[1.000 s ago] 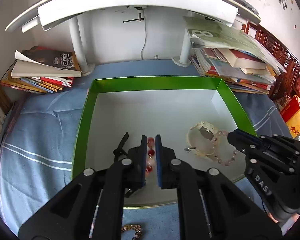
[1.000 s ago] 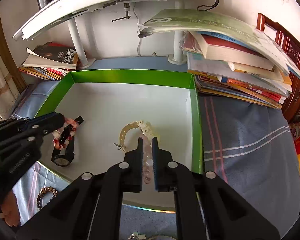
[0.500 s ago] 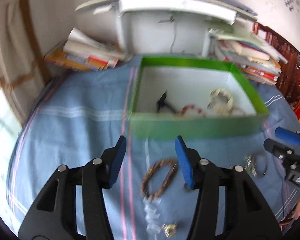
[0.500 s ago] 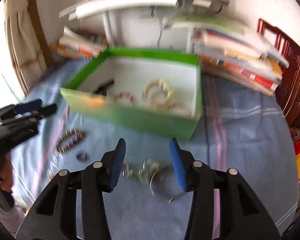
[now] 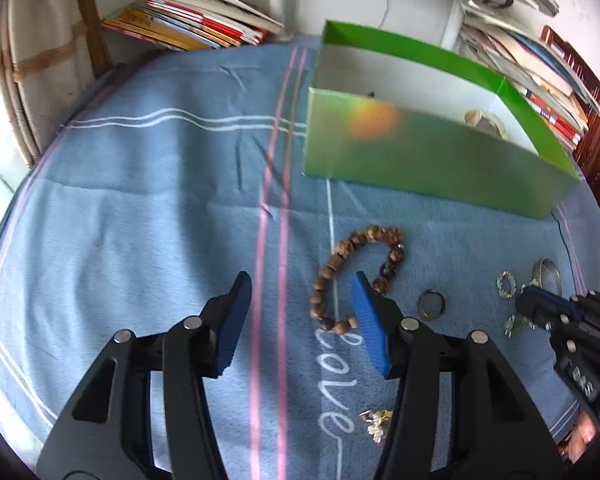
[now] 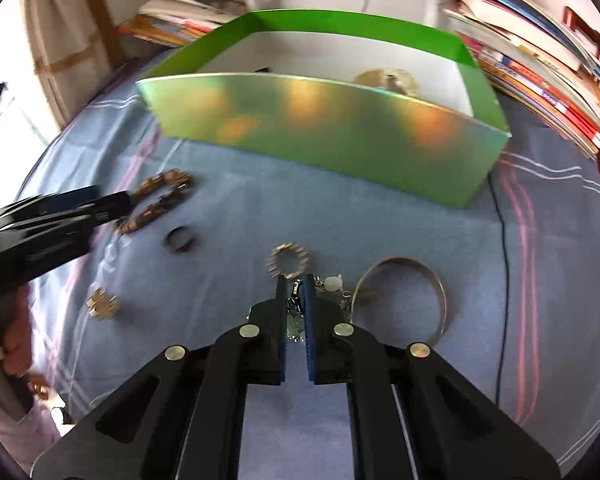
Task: Organize jewelry
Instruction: 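Move left tool to the brown wooden bracelet while right tool approaches the jade chain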
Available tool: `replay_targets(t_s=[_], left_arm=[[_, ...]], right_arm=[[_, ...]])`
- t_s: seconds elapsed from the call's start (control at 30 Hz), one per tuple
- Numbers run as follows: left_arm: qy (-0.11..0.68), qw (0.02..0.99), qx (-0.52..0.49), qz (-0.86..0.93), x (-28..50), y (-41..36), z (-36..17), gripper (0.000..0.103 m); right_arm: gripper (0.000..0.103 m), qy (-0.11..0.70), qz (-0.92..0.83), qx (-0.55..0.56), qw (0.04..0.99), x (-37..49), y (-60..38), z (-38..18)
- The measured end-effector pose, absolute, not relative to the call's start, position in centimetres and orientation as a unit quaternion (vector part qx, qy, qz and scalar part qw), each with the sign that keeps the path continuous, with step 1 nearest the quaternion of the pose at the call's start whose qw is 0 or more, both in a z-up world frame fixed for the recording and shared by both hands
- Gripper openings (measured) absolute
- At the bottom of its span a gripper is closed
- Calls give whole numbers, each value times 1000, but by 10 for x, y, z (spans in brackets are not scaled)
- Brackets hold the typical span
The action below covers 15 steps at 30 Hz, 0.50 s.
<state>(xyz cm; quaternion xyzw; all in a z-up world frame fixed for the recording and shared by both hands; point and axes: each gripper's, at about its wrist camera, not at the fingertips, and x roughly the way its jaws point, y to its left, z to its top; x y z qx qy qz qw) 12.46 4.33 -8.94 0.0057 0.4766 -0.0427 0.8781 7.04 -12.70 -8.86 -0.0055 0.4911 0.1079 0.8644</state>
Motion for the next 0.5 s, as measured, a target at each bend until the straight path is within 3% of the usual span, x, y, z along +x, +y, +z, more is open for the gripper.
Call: replay_targets(t_s=[0.5], left_arm=[[479,876,25,-43,128,25,-98,52]], right_arm=[[11,491,91,-14,866,49,-142,-89]])
